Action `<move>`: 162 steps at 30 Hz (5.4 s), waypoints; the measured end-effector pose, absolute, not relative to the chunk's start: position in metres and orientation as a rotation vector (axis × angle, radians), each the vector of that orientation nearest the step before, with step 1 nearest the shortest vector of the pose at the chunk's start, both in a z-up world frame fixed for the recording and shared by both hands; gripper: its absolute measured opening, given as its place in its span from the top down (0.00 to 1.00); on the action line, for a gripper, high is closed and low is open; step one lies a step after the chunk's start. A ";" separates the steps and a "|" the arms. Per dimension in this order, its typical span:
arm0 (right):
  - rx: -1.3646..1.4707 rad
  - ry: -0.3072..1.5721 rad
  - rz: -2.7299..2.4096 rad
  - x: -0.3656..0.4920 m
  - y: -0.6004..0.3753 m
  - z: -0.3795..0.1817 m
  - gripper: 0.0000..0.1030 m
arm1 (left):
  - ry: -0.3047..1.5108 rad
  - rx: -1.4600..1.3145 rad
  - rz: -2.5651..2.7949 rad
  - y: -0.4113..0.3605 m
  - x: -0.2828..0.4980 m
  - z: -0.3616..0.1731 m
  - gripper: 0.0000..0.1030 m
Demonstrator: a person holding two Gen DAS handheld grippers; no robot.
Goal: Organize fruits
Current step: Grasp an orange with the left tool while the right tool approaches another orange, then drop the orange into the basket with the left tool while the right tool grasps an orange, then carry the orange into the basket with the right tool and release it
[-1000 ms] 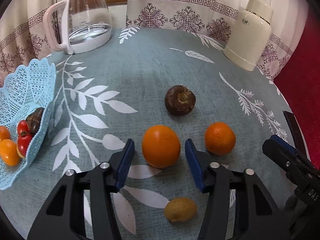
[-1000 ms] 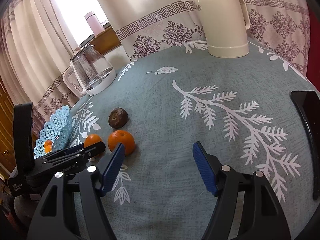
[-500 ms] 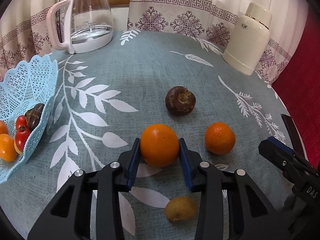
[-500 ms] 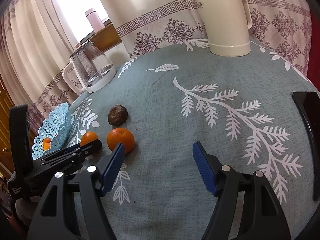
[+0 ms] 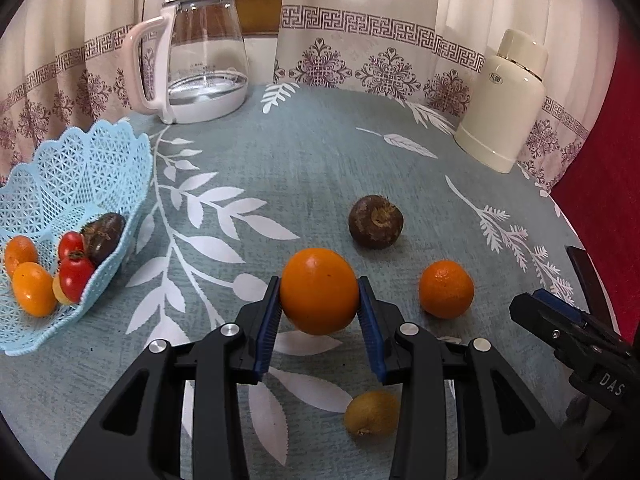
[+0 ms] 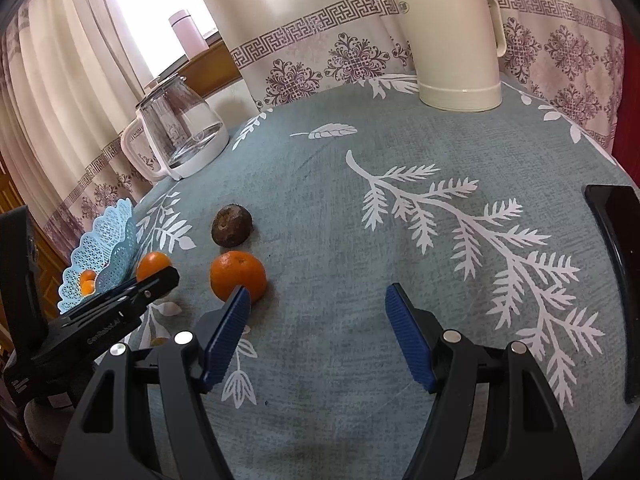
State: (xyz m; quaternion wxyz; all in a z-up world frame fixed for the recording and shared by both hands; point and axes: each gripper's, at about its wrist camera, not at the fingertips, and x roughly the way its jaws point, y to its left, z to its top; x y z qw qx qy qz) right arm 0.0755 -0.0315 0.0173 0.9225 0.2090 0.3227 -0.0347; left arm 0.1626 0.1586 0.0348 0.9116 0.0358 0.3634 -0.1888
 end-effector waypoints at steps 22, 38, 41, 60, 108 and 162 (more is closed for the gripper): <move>0.362 0.707 0.021 0.103 -0.005 0.031 0.32 | 0.700 0.007 -0.357 0.188 0.150 0.052 0.63; 0.291 0.812 0.036 0.144 0.021 0.018 0.58 | 0.642 -0.032 -0.295 0.224 0.142 0.080 0.63; 0.294 0.808 0.044 0.143 0.021 0.017 0.60 | 0.624 -0.044 -0.265 0.236 0.146 0.087 0.63; 0.308 0.794 0.050 0.141 0.020 0.016 0.60 | 0.684 -0.175 -0.053 0.324 0.217 0.071 0.63; 0.175 0.714 0.118 0.169 0.086 0.072 0.61 | 0.454 -0.102 0.213 0.327 0.159 0.073 0.11; 0.101 0.722 0.294 0.266 0.206 0.085 0.60 | 0.467 -0.161 0.235 0.335 0.161 0.070 0.06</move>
